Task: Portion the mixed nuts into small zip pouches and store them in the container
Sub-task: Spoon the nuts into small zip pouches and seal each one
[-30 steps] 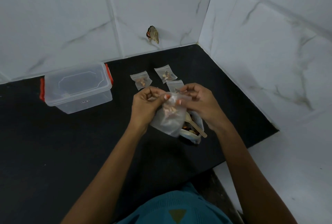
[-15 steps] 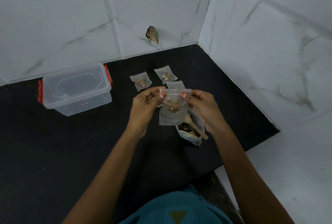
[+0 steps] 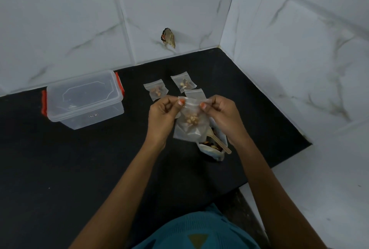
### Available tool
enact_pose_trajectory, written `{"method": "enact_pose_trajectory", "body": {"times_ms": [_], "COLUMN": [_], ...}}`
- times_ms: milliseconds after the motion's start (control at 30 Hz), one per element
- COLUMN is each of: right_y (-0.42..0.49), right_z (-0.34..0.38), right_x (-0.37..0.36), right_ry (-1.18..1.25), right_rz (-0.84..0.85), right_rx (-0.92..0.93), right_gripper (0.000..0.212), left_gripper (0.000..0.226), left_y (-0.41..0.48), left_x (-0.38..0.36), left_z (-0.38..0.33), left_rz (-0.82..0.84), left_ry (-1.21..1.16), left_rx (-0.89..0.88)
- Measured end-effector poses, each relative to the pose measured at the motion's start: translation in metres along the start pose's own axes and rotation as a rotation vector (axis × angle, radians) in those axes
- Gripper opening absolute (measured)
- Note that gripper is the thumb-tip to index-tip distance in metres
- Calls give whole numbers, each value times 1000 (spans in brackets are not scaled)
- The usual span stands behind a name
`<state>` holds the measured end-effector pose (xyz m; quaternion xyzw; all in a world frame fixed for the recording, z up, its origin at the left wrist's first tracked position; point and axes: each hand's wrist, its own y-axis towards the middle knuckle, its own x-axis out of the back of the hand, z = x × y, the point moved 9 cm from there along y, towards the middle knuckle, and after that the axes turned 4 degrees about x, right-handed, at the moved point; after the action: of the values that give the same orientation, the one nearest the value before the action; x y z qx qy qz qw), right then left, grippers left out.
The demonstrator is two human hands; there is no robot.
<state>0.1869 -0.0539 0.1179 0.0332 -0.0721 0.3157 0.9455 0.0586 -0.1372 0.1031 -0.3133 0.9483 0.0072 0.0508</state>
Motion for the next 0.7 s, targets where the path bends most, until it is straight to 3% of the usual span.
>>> {"method": "enact_pose_trajectory", "body": {"times_ms": [233, 500, 700], "right_y": [2, 2, 0], "right_z": [0, -6, -5], "right_x": [2, 3, 2], "right_ry": [-95, -20, 10], "right_rz": [8, -32, -34], "right_rx": [34, 24, 30], "right_gripper": [15, 12, 12], "left_gripper": [12, 10, 33], "left_y": [-3, -6, -7], "left_x": [-2, -5, -15], "left_z": [0, 2, -2], "left_rz": [-26, 14, 84], "left_ry": [48, 5, -15], "left_rx": [-17, 15, 26]}}
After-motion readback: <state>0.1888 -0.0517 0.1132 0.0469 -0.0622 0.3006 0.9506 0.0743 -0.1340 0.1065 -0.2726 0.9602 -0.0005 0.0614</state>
